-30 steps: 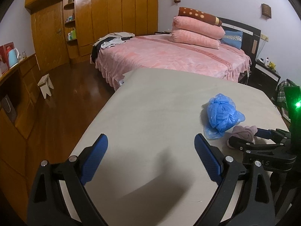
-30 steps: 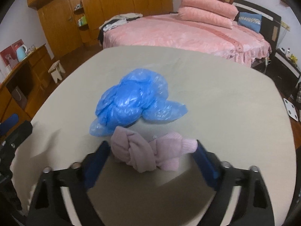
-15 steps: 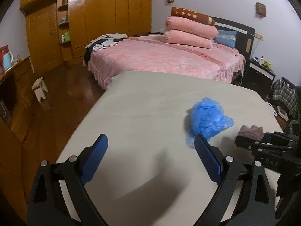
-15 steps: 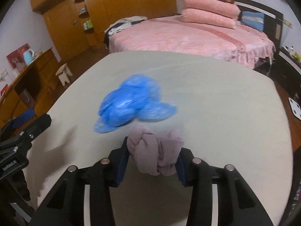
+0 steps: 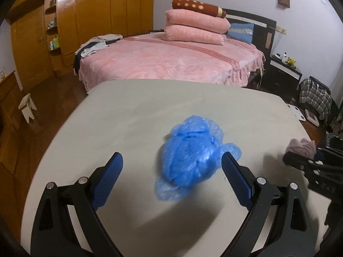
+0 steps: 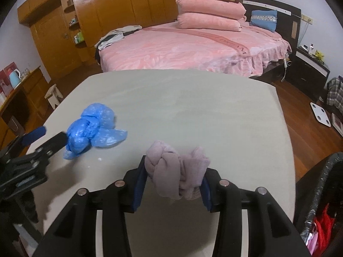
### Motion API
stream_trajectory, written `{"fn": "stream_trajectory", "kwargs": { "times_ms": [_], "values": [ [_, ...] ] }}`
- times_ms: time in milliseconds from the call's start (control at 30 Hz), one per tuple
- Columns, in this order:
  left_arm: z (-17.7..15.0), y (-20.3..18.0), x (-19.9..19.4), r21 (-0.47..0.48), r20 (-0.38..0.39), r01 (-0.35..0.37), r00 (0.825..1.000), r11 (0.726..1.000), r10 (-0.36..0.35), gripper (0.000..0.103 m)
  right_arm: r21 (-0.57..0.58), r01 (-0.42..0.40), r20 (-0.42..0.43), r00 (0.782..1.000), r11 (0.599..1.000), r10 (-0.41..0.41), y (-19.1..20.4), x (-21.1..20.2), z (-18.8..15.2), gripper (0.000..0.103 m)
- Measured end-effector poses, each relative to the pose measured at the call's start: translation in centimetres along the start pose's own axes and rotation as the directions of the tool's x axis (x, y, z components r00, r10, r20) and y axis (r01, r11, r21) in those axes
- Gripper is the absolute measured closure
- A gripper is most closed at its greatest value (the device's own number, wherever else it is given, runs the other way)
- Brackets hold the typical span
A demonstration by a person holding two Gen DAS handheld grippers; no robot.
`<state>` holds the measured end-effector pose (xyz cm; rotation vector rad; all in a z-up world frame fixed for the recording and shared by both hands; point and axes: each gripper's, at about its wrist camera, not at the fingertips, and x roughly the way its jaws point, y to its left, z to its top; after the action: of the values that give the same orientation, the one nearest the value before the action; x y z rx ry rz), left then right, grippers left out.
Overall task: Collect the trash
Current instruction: 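Grasp the pink cloth with the right gripper while the left gripper grasps the blue bag, then carry the blue bag and pink cloth over the bin with both grippers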
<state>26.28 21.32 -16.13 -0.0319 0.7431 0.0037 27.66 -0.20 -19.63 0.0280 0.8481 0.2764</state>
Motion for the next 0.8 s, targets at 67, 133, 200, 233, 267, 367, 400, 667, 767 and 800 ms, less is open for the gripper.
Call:
{"fn": "stream_trajectory", "kwargs": {
  "times_ms": [67,133,200,233,267,367,400,667,767,800],
  "values": [
    [0.3,-0.3,1.0,-0.001,-0.018,0.008,1.000,1.000,-0.008,0.012,0.003,0.001,-0.001,1.000,1.000,-0.001,-0.3,-0.2,-0.2,0.060],
    [0.5,-0.6,2.0,-0.002,-0.038,0.016,0.999,1.000,-0.016,0.012,-0.001,0.005,0.001,1.000,1.000,-0.005,-0.5,-0.4,-0.2,0.060],
    [0.6,-0.8,3.1,0.000,-0.069,0.029,0.997,1.000,-0.029,0.013,0.000,0.004,0.001,1.000,1.000,-0.004,-0.7,-0.5,-0.3,0.060],
    [0.6,-0.8,3.4,-0.002,-0.082,0.034,0.996,0.999,-0.034,0.015,0.001,0.004,0.001,1.000,1.000,-0.004,-0.6,-0.7,-0.5,0.060],
    [0.6,-0.9,3.8,-0.007,-0.099,0.051,0.994,0.999,-0.052,0.026,0.001,0.003,0.001,1.000,1.000,-0.003,-0.6,-0.8,-0.5,0.060],
    [0.5,-1.1,4.1,-0.023,-0.117,0.094,0.988,0.995,-0.096,0.049,0.001,0.002,0.003,1.000,1.000,-0.002,-0.5,-0.9,-0.6,0.060],
    [0.5,-1.2,3.9,-0.023,-0.114,0.095,0.989,0.995,-0.097,0.049,0.001,-0.001,0.005,1.000,1.000,0.001,-0.4,-1.1,-0.5,0.060],
    [0.3,-2.2,-0.7,-0.017,-0.017,0.085,0.996,0.996,-0.085,0.053,-0.001,-0.034,0.054,0.998,0.999,0.034,-0.2,-3.6,0.1,0.059],
    [0.5,-2.5,-3.2,-0.023,0.023,0.068,0.997,0.997,-0.067,0.053,-0.012,-0.047,0.080,0.996,0.999,0.048,0.0,-5.0,0.4,0.059],
    [0.5,-2.6,-3.8,-0.023,0.031,0.061,0.998,0.998,-0.061,0.053,-0.020,-0.051,0.091,0.994,0.998,0.053,0.2,-5.7,0.5,0.059]
  ]
}}
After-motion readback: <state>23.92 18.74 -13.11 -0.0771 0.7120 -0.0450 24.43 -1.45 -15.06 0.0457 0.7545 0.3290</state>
